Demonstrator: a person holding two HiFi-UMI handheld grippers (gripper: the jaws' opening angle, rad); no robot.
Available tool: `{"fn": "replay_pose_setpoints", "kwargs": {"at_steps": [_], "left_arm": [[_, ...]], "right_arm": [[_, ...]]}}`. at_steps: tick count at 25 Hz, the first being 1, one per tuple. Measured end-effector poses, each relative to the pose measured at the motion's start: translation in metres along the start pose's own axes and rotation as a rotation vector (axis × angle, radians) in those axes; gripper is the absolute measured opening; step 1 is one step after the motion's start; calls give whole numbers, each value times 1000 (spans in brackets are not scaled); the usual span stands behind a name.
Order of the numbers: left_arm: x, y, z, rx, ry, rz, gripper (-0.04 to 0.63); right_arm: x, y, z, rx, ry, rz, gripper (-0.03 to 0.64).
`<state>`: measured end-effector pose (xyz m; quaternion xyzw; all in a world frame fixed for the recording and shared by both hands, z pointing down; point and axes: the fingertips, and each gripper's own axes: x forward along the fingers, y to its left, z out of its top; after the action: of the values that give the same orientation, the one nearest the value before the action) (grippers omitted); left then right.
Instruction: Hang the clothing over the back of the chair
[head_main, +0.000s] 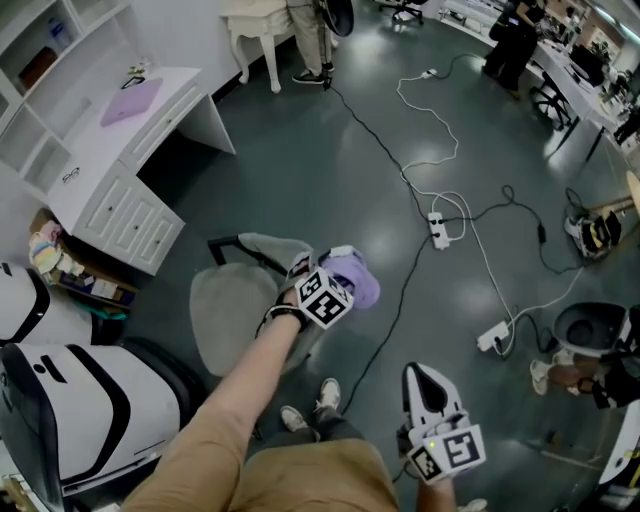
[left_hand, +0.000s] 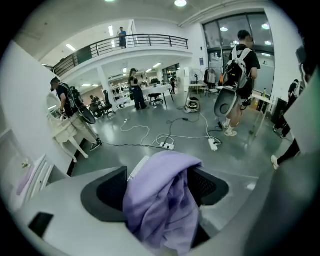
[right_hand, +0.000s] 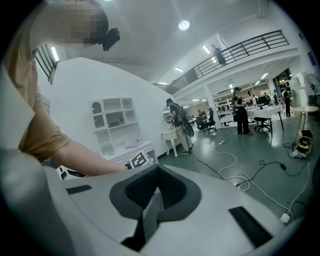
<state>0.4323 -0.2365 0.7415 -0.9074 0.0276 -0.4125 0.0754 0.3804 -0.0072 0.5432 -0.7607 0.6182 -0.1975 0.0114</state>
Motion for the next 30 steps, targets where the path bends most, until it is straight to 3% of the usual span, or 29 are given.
{"fn": "replay_pose_setpoints", "kwargs": {"at_steps": [8,12,16,22,26,28,30], "left_arm": [[-48,-2,-14,-117,-99,-26,388],[-89,1,-38,-183,-142,-10,388],[-127,3,-71,-196,-152,13,388],[-156,-2,-114,-263,-152,22,388],[-181,4,-121,-349,-225,69,388],[-207,10,-123,-416,-290,105,360],[-240,22,-131,-477,-349,159,233]], "right_arm": [[16,18,7,-18,-14,35,5],[7,36,12,-47,-28,18,5],[-2,56,19,-71,-37,4,5],[-6,106,24,-126,-47,41,4],[-16,120,19,-128,-38,35,5],[-18,123,14,-123,-20,40,3],[-16,131,11,-118,-13,57,4]]}}
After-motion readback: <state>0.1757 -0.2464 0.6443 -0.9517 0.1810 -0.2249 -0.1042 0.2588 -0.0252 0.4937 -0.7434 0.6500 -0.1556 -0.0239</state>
